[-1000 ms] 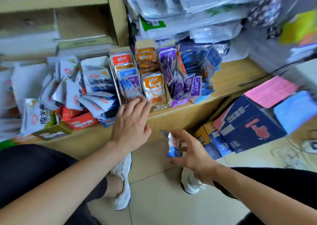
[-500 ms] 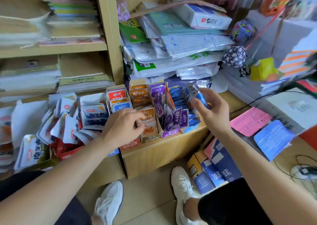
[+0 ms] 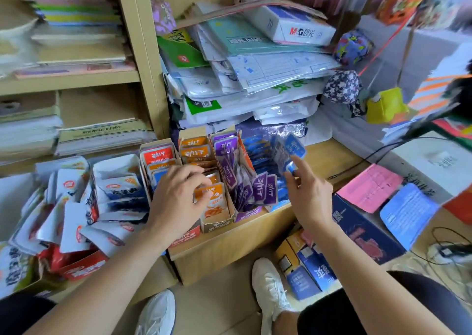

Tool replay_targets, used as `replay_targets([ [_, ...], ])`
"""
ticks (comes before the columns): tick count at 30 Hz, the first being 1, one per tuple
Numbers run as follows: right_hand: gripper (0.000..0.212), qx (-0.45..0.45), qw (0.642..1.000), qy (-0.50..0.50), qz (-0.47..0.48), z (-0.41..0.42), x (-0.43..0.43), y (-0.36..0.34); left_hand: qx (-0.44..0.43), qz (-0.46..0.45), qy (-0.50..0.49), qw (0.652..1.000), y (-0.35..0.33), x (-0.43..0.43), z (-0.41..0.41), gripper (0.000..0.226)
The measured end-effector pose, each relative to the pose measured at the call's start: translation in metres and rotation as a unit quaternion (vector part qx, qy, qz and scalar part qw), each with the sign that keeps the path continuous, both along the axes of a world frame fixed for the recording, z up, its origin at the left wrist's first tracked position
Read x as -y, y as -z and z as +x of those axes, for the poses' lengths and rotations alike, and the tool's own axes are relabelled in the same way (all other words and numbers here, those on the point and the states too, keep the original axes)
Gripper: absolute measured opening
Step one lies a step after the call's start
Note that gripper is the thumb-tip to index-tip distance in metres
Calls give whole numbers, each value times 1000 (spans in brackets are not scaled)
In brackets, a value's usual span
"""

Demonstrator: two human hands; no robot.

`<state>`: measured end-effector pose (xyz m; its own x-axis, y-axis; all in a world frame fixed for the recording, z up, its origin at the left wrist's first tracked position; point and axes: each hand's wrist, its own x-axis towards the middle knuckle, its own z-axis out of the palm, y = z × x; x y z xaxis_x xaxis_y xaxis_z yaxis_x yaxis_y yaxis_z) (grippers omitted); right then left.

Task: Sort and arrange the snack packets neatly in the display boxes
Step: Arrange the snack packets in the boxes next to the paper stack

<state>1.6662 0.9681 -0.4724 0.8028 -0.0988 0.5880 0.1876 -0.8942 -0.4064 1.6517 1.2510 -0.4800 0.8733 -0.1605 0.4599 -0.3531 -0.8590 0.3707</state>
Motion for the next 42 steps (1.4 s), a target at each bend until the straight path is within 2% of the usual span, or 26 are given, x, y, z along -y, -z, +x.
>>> replay_targets([
  [3,28,64,997,-7,-33,-1,3,6,10,17,-11,1000,-5,7,1,31],
  [5,25,71,996,-24,-45,0,4,11,24,26,-7,999,-7,15,1,45],
  [8,29,33,998,-39,-31,1,3,14,40,36,43,998,-13,31,2,60],
  [11,31,-7,997,-74,-33,4,3,17,25,122,122,985,-14,48,0,67],
  [13,34,-47,992,-109,-34,2,2,17,6,171,145,975,-10,56,0,62],
  [16,45,-135,984,-89,79,-4,3,12,21,167,118,979,-10,53,5,41],
  [18,55,-183,959,-102,193,-9,4,7,36,152,86,984,-10,43,11,31],
  [19,61,-186,950,-127,215,-11,4,4,37,151,76,985,-10,39,13,31],
  [21,65,-186,955,-170,157,-16,-1,-1,34,165,64,984,-8,35,16,34],
  [24,68,-184,965,-185,-14,-20,-16,3,44,160,57,984,-7,36,14,29],
  [27,71,-223,952,-190,-89,-20,-25,9,35,66,60,995,-14,37,12,24],
  [30,77,-233,946,-204,-91,-18,-22,11,13,13,82,996,-17,38,9,43],
  [34,76,-247,944,-212,-46,-18,-24,7,3,54,93,994,-14,41,7,66],
  [36,67,-261,940,-216,-30,-19,-24,4,7,43,75,996,-12,44,8,66],
  [39,60,-266,930,-251,-48,-19,-22,6,11,-19,61,998,-12,44,10,59],
  [42,63,-242,935,-250,-67,-18,-20,11,13,15,58,998,-8,38,14,47],
])
